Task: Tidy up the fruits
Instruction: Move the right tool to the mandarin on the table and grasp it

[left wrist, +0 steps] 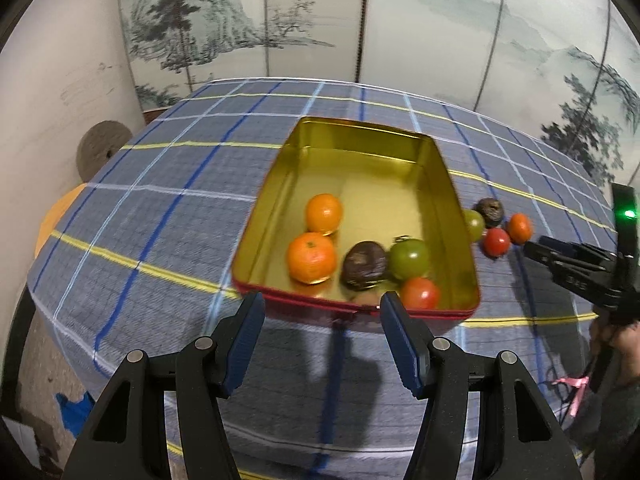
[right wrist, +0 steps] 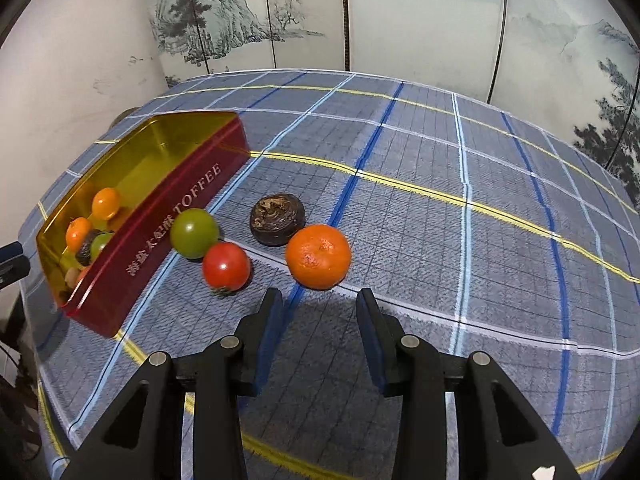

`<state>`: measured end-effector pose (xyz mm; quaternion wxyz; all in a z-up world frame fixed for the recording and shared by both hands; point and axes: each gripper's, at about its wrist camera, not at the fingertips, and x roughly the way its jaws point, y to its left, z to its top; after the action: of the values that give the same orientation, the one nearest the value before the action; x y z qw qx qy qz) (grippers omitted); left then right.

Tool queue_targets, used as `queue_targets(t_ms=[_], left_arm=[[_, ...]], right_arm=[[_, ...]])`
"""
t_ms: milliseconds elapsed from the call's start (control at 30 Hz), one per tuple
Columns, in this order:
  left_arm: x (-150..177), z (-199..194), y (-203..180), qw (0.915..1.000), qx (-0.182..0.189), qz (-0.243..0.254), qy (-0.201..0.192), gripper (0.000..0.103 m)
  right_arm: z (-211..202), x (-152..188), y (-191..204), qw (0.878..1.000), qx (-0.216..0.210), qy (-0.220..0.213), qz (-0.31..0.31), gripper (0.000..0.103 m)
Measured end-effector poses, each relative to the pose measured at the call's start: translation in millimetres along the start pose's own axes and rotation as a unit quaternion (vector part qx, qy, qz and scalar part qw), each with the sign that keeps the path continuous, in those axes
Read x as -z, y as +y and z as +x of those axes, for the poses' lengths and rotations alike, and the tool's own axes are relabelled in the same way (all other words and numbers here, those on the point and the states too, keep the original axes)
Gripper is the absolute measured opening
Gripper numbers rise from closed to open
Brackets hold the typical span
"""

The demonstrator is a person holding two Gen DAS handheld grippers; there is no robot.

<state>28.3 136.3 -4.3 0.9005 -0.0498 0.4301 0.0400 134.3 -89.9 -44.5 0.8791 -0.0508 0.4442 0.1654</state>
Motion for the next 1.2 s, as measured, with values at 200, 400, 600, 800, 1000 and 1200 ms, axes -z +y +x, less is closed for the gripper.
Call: queue_targets(t_ms=[200, 400, 600, 800, 1000, 1200], left_arm=[[-8.5, 2.8, -19.0, 0.9998, 0.012, 0.015, 0.002, 0.061], [-15.6, 9.8, -37.9, 0.9992, 0.017, 0.035, 0.002, 0.061], [-23.5, 16.9, -60.0, 0.9984, 0.027, 0.05, 0.003, 0.061], [-31.2, 20.9, -87.5, 0.9963, 0.049, 0.07, 0.003, 0.061], [-34.9, 32.3, -117.6, 0.9932, 0.078, 0.085, 0.015, 0.061], [-35.9, 45.9, -139.4, 0.9905, 0.097, 0.091, 0.034, 0.061]], right_arm=[[18.8, -6.8, -2.5, 1.0, 0.001, 0.003, 0.0, 0.037], [27.9, -14.9, -2.6, 1.0, -0.001, -0.001, 0.0, 0.039], [32.1, -19.2, 2.1, 1.0, 0.001, -0.004, -0.013, 0.037], [27.8, -14.2, -5.0, 1.0, 0.006, -0.008, -0.011, 0.035], [17.4, -3.2, -31.7, 0.999, 0.024, -0.011, 0.02, 0.035], [4.2, 10.7, -65.4, 0.997, 0.05, -0.012, 0.052, 0.035]])
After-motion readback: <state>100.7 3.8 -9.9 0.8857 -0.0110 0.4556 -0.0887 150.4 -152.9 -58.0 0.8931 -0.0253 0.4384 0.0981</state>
